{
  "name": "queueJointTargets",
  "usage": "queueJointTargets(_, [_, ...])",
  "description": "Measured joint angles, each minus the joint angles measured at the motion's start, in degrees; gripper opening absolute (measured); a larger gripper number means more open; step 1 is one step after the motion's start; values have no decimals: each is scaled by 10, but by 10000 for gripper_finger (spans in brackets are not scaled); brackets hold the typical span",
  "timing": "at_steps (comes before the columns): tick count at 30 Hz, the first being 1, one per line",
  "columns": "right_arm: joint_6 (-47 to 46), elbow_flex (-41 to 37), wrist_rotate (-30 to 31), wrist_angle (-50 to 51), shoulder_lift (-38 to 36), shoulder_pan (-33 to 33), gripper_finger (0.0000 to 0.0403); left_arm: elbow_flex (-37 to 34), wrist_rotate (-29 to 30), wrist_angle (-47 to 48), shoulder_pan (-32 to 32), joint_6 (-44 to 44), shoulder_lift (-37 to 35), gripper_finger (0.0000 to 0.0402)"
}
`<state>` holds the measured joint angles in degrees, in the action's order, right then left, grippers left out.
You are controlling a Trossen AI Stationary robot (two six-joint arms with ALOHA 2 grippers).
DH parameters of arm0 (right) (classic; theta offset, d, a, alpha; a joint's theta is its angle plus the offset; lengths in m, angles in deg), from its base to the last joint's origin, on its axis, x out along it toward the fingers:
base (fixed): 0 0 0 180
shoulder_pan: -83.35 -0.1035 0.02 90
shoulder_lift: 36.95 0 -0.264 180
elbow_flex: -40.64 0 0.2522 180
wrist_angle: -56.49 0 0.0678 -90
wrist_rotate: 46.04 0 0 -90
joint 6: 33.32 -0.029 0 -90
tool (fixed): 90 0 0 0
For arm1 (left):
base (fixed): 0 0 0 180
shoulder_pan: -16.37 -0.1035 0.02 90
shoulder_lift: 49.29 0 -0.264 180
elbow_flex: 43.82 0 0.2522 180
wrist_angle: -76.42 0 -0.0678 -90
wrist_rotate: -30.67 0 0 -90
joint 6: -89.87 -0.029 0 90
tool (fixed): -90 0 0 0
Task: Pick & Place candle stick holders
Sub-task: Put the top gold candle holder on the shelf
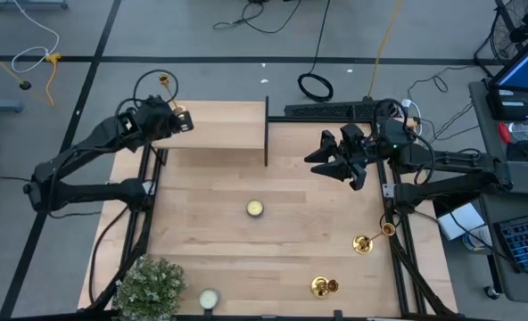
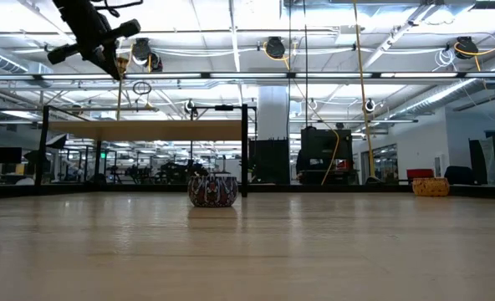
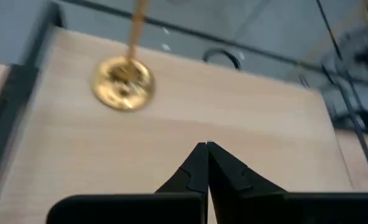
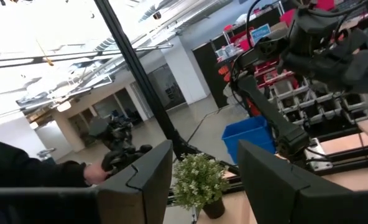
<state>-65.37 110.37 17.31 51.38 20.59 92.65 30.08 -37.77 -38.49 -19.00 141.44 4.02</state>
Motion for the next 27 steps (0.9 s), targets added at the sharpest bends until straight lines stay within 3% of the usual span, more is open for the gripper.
queueJointTargets(9, [-1, 0, 13, 0, 0, 0, 178, 0, -5, 52, -50, -69, 27, 1])
queueJointTargets(18, [0, 0, 12, -1, 0, 0, 178, 0, -39, 20, -74, -80, 98, 1])
queueJointTargets(27, [-2, 0, 9, -1, 0, -11, 178, 0, 18, 11, -74, -91, 163, 0])
